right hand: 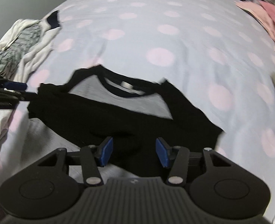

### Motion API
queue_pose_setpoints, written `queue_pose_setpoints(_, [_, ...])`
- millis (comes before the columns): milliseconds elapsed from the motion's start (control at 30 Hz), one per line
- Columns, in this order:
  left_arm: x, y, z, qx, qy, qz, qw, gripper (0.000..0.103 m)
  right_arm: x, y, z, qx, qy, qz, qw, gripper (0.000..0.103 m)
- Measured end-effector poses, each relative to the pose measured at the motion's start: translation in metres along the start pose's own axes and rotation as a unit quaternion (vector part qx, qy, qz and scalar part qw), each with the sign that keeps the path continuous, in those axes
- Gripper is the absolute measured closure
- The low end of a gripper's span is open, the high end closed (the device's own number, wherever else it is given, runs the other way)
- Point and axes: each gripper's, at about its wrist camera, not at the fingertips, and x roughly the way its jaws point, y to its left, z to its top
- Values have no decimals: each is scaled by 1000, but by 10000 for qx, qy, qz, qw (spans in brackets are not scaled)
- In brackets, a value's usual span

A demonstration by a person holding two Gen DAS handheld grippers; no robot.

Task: Fold clothes

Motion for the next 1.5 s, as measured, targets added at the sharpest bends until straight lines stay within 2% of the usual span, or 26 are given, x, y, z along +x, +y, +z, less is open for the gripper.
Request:
queue_pose_setpoints(267, [22,38,-5,-712,27,-89,9974,57,47,36,32,-20,151,125,9998,49])
queue_pose_setpoints(400, [38,49,-7,-1204,175,-207,9924,57,68,41,29,37,389,-7,9992,51])
queue_pose_setpoints(433, [41,51,-8,-1327,186,-246,9907,57,72,41,27,46,458,-39,9989,56])
queue_pose_setpoints(467, [42,51,-10,-1386,184,-266,9898,63,73,41,24,18,487,-84,9988,62])
queue_pose_setpoints(500, [43,50,-10,-1347,174,-291,9903,69,73,40,22,-10,514,-131,9986,80])
queue_pose_setpoints(533, [43,48,-10,-1264,158,-339,9913,84,71,38,21,-29,517,-175,9985,84])
queue_pose_setpoints(600, [40,44,-10,-1167,124,-356,9924,92,60,31,21,35,450,-91,9989,92])
queue_pose_setpoints(633, [38,42,-10,-1124,105,-298,9932,98,54,27,22,59,385,-80,9992,93])
queue_pose_setpoints(833, [28,44,-12,-1158,-17,-178,9931,99,-1,-17,11,249,-141,-85,9996,94])
queue_pose_setpoints(967, [27,44,-14,-1137,-26,-131,9934,99,-32,-63,-9,635,-352,-162,9972,95])
queue_pose_setpoints(1067, [26,44,-17,-1122,-25,-136,9936,99,-42,-90,-30,784,-284,-148,9964,95])
queue_pose_setpoints(1167, [28,43,-19,-1094,8,-123,9939,98,-34,-102,-56,578,172,-74,9982,94])
queue_pose_setpoints(1267, [24,41,-20,-1012,-5,-37,9949,98,-20,-103,-78,210,585,-582,9964,89])
queue_pose_setpoints(1433, [10,35,-23,-751,-96,117,9971,94,-26,-116,-86,430,511,-515,9964,87])
queue_pose_setpoints(1500, [2,26,-26,-402,-193,164,9989,91,-29,-115,-84,470,412,-377,9973,83])
